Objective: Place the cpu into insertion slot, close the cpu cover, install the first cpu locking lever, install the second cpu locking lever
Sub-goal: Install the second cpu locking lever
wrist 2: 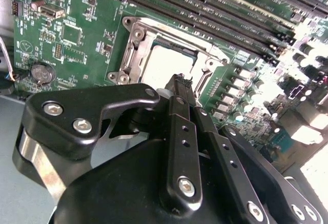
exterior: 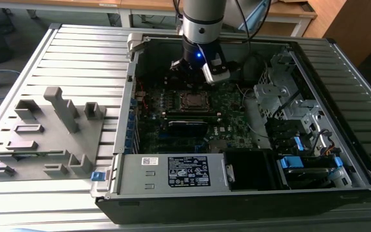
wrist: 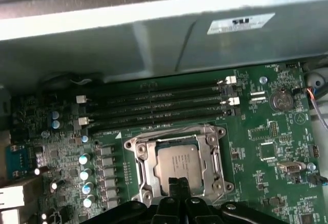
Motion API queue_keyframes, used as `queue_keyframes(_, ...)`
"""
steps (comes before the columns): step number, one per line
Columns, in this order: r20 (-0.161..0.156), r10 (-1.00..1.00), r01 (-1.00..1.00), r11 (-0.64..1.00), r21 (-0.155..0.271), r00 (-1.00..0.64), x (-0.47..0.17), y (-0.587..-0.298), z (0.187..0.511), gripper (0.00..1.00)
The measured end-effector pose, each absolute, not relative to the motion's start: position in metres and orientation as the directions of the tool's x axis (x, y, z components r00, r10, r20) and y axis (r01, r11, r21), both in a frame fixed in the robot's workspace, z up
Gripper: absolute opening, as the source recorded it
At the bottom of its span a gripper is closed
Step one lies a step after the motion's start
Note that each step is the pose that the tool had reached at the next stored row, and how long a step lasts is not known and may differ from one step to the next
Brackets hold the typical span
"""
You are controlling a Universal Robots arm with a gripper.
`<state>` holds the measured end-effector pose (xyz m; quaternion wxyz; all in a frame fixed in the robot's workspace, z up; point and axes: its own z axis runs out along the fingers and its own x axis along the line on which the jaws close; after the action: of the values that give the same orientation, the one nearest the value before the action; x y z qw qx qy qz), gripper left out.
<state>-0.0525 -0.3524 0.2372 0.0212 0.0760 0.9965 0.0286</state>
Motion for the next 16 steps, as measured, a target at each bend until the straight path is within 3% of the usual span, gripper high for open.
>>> queue_keyframes(16, -0.038, 0.153, 0.15, 0.987, 0.058, -0.988, -0.0525, -0.3636, 0.2375, 0.11)
